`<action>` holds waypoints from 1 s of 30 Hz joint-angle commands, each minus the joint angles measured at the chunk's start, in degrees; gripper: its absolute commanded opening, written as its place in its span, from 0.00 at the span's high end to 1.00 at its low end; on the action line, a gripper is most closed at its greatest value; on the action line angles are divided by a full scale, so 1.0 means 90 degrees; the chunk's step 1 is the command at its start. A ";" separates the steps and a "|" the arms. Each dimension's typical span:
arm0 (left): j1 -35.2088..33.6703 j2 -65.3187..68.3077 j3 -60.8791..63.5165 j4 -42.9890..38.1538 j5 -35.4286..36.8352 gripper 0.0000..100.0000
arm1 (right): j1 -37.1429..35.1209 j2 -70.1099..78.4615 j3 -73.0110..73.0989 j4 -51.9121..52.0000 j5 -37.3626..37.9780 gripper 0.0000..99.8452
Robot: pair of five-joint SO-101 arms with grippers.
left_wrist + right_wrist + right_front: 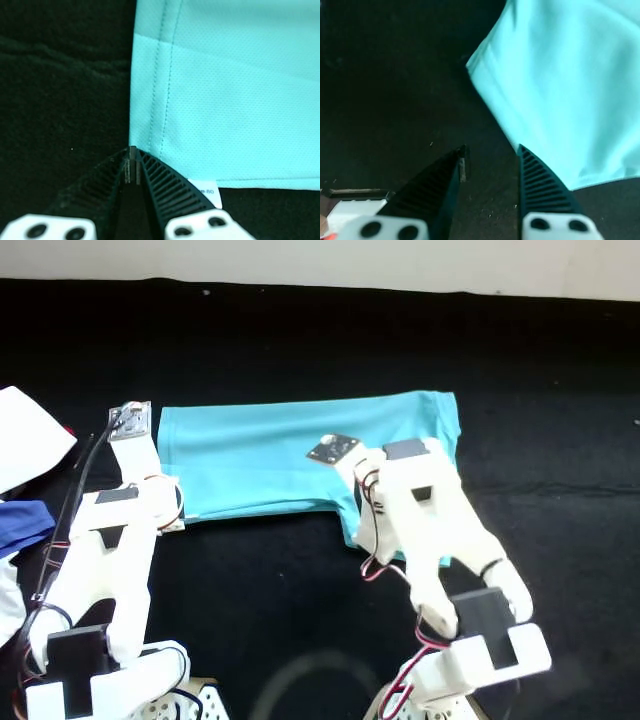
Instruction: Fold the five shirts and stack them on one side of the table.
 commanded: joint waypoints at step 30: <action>-0.0034 -0.0200 -0.0024 -0.0068 0.0049 0.99 | 0.0454 0.1734 -0.0816 -0.0405 0.0410 0.99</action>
